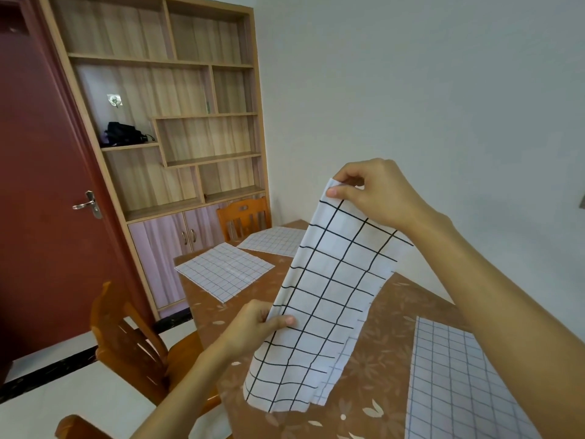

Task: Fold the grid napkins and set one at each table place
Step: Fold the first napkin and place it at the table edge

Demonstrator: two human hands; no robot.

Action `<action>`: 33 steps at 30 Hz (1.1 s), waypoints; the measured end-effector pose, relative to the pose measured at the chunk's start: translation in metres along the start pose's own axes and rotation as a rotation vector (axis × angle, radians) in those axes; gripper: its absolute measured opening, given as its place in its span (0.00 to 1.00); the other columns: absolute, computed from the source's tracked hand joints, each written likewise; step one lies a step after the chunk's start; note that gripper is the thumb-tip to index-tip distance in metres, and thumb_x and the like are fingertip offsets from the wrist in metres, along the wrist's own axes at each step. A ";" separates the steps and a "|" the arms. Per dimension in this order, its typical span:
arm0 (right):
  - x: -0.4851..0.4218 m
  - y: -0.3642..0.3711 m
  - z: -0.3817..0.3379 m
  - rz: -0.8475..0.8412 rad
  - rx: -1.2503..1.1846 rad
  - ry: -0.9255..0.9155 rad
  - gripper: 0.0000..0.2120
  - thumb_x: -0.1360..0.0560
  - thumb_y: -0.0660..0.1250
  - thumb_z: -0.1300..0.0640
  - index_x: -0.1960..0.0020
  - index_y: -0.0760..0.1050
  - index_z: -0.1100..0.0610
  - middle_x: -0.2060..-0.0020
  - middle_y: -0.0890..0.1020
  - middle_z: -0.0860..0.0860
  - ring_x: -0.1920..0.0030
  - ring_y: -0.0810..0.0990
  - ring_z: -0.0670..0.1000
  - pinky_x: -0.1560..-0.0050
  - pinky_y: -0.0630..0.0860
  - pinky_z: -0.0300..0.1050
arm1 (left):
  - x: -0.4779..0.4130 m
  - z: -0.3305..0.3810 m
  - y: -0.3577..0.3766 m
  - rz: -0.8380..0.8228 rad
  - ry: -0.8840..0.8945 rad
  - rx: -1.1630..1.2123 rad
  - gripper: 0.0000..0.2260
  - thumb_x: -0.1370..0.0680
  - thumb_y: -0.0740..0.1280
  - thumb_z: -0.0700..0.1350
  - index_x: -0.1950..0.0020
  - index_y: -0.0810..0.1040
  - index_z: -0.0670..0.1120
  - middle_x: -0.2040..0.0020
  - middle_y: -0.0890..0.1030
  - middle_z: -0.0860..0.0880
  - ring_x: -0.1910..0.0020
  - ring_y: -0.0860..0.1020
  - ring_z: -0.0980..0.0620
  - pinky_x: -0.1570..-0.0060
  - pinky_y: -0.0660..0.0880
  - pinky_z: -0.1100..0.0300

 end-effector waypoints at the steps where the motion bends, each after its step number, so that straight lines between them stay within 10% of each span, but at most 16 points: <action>1: 0.001 -0.001 0.001 -0.008 0.008 -0.004 0.01 0.25 0.74 0.53 0.54 0.83 0.50 0.61 0.83 0.43 0.55 0.81 0.41 0.47 0.75 0.39 | -0.001 -0.002 0.002 -0.010 -0.005 -0.007 0.18 0.26 0.72 0.61 0.49 0.86 0.48 0.52 0.87 0.41 0.53 0.85 0.38 0.46 0.80 0.36; 5: 0.004 -0.003 0.005 -0.087 0.033 -0.017 0.02 0.25 0.74 0.53 0.54 0.83 0.51 0.60 0.84 0.46 0.56 0.81 0.44 0.48 0.77 0.41 | -0.005 0.014 0.007 -0.043 0.059 0.036 0.16 0.24 0.74 0.53 0.37 0.81 0.54 0.40 0.85 0.57 0.41 0.83 0.56 0.39 0.81 0.49; 11: 0.009 0.011 0.000 -0.282 0.054 -0.045 0.01 0.25 0.74 0.52 0.56 0.82 0.46 0.56 0.86 0.45 0.51 0.83 0.44 0.42 0.78 0.47 | -0.027 0.085 0.005 0.209 0.284 0.185 0.12 0.20 0.70 0.48 0.38 0.83 0.47 0.45 0.87 0.51 0.45 0.85 0.53 0.45 0.81 0.58; 22: 0.086 0.005 0.065 0.080 -0.317 0.395 0.33 0.31 0.73 0.38 0.30 0.68 0.44 0.44 0.80 0.41 0.42 0.78 0.39 0.48 0.70 0.30 | -0.032 0.088 -0.014 0.394 0.283 0.350 0.07 0.23 0.70 0.48 0.52 0.87 0.49 0.52 0.88 0.43 0.51 0.86 0.39 0.47 0.80 0.34; 28: 0.115 0.042 0.082 -0.180 -0.597 0.531 0.01 0.24 0.70 0.49 0.54 0.79 0.44 0.59 0.83 0.39 0.58 0.83 0.36 0.54 0.75 0.32 | -0.032 0.090 -0.018 0.344 0.239 0.363 0.07 0.19 0.67 0.40 0.48 0.85 0.41 0.53 0.88 0.43 0.53 0.87 0.47 0.51 0.84 0.50; 33: 0.110 0.042 0.074 -0.067 -0.635 0.463 0.10 0.23 0.69 0.49 0.45 0.84 0.50 0.49 0.87 0.49 0.43 0.85 0.53 0.39 0.79 0.49 | -0.026 0.091 -0.026 0.356 0.238 0.272 0.08 0.19 0.67 0.42 0.50 0.85 0.42 0.54 0.88 0.46 0.54 0.87 0.48 0.52 0.85 0.53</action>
Point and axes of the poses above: each hand's wrist, its own x-axis away from the middle knuckle, its own y-axis out of the palm, z = x × y, the point moved 1 cm from there along -x, towards the middle knuckle
